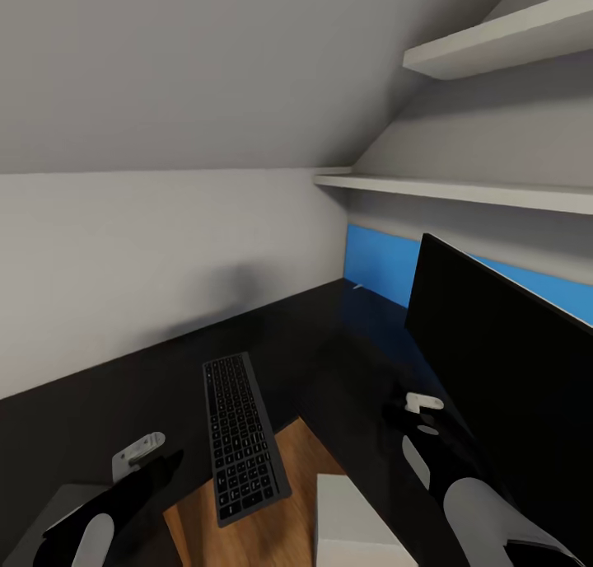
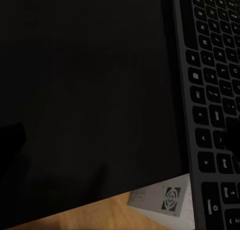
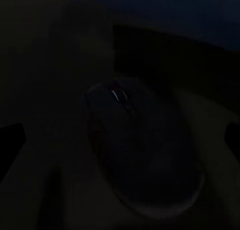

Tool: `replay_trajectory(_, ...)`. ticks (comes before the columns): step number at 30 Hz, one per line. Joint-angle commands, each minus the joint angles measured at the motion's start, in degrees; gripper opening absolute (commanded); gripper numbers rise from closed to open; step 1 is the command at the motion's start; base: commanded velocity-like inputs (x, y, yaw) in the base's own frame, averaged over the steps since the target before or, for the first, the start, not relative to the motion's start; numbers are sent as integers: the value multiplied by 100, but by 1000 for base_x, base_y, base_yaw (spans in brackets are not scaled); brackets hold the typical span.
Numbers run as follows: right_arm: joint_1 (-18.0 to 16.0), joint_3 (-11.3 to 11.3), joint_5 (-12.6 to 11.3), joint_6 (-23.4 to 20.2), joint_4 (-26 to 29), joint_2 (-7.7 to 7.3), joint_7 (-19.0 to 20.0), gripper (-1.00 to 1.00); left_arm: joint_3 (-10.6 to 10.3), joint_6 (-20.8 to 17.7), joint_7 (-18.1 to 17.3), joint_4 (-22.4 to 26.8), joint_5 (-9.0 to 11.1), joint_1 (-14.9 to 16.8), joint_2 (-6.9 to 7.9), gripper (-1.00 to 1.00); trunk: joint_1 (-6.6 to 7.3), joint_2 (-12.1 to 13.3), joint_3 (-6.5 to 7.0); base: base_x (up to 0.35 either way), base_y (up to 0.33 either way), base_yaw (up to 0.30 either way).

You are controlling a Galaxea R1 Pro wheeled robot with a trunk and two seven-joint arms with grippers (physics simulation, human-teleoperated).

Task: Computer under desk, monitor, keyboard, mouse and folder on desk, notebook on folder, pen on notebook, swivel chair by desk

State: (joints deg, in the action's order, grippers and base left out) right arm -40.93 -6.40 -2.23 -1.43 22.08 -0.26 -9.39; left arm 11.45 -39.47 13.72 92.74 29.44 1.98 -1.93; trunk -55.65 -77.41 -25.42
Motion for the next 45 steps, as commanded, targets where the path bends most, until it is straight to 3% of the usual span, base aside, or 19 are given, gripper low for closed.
replay_trajectory(1, -3, -2, -23, -15, 7, 0, -8, 100, 7, -25, 43, 7, 61, 5, -3, 100, -23, -45, -25, 0, 0, 0)
replay_trajectory(8, -3, -2, -19, -15, 12, 0, 4, 100, 63, -25, 43, 7, 61, 5, -6, 100, -176, -326, -150, 0, 0, 0)
replay_trajectory(45, -3, -2, -14, -32, 20, -46, 7, 100, 129, -25, 43, 7, 61, 5, -10, 100, -176, -326, -150, 0, 0, 0)
